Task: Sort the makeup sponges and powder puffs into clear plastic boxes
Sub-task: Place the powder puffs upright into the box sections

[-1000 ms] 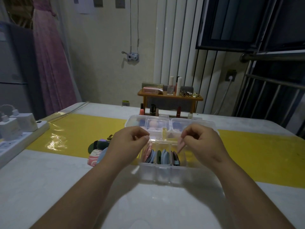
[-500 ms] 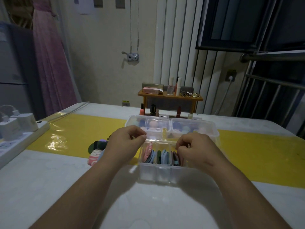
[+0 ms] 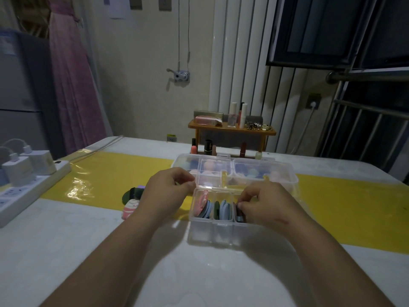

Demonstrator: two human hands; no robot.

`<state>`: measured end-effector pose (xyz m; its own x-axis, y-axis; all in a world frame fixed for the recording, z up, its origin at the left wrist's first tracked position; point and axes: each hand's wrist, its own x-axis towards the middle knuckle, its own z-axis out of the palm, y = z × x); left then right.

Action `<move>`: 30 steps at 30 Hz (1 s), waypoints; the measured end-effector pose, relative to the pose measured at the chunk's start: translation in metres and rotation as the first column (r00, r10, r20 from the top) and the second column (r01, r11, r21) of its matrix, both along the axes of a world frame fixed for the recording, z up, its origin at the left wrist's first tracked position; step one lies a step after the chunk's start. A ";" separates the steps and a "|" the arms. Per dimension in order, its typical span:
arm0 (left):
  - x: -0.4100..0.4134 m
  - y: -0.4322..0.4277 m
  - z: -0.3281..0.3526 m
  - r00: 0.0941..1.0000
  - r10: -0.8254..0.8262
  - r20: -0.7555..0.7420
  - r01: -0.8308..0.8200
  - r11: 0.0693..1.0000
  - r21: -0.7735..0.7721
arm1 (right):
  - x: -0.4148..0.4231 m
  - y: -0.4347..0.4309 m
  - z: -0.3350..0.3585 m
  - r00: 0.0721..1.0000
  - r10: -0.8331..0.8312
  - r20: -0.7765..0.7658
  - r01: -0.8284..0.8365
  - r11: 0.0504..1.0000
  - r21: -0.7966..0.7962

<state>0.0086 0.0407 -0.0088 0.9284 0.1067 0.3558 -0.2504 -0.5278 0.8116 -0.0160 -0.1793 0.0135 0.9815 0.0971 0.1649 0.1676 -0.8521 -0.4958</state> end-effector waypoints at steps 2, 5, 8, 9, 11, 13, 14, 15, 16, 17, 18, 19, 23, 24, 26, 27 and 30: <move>0.002 0.004 0.000 1.000 0.028 -0.014 -0.028 1.000 0.002 | 0.000 0.000 -0.001 1.000 0.007 -0.007 -0.006 1.000 0.019; 0.009 0.012 -0.004 0.994 0.097 -0.041 -0.096 0.995 0.013 | 0.000 -0.001 -0.002 1.000 0.006 0.016 -0.006 0.999 0.032; 0.015 0.021 -0.007 0.971 0.240 -0.009 -0.234 0.955 0.180 | 0.001 -0.001 -0.002 0.999 0.020 0.032 -0.021 0.999 0.032; 0.018 0.024 -0.008 0.950 0.310 0.020 -0.301 0.903 0.308 | 0.001 -0.001 -0.002 0.999 0.024 0.034 -0.025 0.999 0.033; 0.022 0.033 -0.009 0.904 0.427 0.019 -0.373 0.767 0.522 | 0.003 -0.001 -0.002 0.999 0.029 0.034 -0.030 0.999 0.035; 0.028 0.042 -0.012 0.877 0.472 -0.090 -0.326 0.722 0.611 | 0.003 -0.001 -0.004 0.999 0.034 0.032 -0.035 0.998 0.048; 0.030 0.045 -0.016 0.873 0.462 -0.156 -0.281 0.738 0.614 | 0.003 -0.001 -0.004 0.999 0.035 0.035 -0.037 0.998 0.054; 0.031 0.048 -0.020 0.874 0.435 -0.218 -0.228 0.762 0.607 | 0.002 -0.001 -0.004 0.999 0.035 0.039 -0.037 0.998 0.059; 0.032 0.049 -0.023 0.877 0.401 -0.265 -0.176 0.781 0.599 | 0.002 -0.002 -0.005 0.998 0.036 0.043 -0.038 0.997 0.064; 0.033 0.050 -0.025 0.880 0.371 -0.297 -0.131 0.790 0.599 | 0.002 -0.002 -0.005 0.998 0.036 0.046 -0.039 0.997 0.068; 0.034 0.049 -0.026 0.882 0.349 -0.316 -0.091 0.786 0.612 | 0.002 -0.001 -0.005 0.998 0.037 0.046 -0.040 0.997 0.070; 0.035 0.048 -0.025 0.882 0.339 -0.327 -0.059 0.768 0.637 | 0.002 -0.002 -0.005 0.998 0.039 0.044 -0.042 0.997 0.069; 0.038 0.046 -0.025 0.871 0.361 -0.332 -0.066 0.757 0.650 | 0.002 -0.002 -0.004 0.998 0.050 0.042 -0.053 0.997 0.059; 0.038 0.045 -0.026 0.878 0.363 -0.313 -0.092 0.768 0.633 | 0.002 -0.002 -0.004 0.998 0.049 0.041 -0.052 0.997 0.057; 0.039 0.042 -0.030 0.892 0.364 -0.269 -0.133 0.779 0.613 | 0.001 -0.002 -0.004 0.998 0.044 0.038 -0.046 0.997 0.057; 0.039 0.041 -0.031 0.897 0.360 -0.256 -0.144 0.786 0.601 | 0.000 -0.001 -0.004 0.998 0.043 0.038 -0.045 0.997 0.059; 0.035 0.037 -0.032 0.918 0.315 -0.242 -0.143 0.830 0.540 | -0.001 0.000 -0.003 0.998 0.044 0.041 -0.047 0.997 0.065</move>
